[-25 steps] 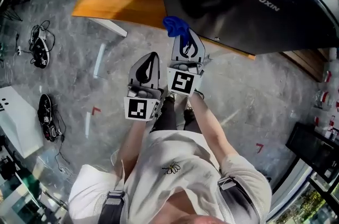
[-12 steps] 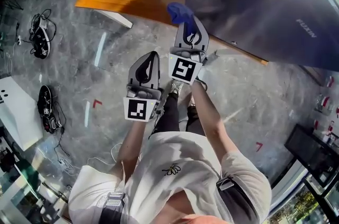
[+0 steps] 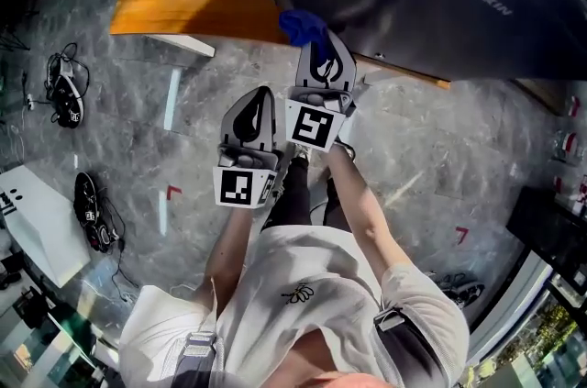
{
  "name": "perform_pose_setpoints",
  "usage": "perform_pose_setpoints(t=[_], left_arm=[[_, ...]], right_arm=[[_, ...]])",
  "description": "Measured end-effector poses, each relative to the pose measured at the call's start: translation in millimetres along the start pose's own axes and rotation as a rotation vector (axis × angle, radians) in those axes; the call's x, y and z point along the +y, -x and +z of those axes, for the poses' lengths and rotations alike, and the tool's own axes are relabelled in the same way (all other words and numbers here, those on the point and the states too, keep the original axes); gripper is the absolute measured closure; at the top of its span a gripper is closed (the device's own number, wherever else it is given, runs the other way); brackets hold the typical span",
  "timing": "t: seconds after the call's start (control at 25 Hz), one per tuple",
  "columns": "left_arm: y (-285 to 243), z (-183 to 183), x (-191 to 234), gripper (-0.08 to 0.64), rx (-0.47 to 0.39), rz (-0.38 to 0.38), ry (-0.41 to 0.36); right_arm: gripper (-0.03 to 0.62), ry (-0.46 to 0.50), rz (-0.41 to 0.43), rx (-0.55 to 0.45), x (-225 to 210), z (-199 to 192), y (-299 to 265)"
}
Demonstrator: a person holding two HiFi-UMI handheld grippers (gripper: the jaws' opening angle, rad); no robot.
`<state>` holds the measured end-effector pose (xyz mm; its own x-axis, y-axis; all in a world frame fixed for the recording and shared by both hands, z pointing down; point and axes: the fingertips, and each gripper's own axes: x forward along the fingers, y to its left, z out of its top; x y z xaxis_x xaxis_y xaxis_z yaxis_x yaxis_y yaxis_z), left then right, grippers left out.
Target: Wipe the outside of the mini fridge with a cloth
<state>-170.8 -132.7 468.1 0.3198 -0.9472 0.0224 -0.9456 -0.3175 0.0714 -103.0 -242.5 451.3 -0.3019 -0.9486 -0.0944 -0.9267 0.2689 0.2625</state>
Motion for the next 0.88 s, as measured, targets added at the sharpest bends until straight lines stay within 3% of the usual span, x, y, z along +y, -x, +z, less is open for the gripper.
perform_pose_setpoints(t=[0.44, 0.64, 0.88], left_arm=[[-27.0, -3.3, -81.1, 0.555, -0.001, -0.099, -0.002], [-33.1, -8.0, -113.4, 0.555, 0.006, -0.124, -0.004], [-39.5, -14.2, -146.2, 0.555, 0.013, -0.148, -0.002]], right_arm=[[0.531, -0.005, -0.126, 0.011, -103.9, -12.1, 54.3], [0.531, -0.099, -0.228, -0.015, -154.2, -22.6, 78.5], [0.529, -0.115, -0.314, 0.007, -209.0, -41.4, 103.4]])
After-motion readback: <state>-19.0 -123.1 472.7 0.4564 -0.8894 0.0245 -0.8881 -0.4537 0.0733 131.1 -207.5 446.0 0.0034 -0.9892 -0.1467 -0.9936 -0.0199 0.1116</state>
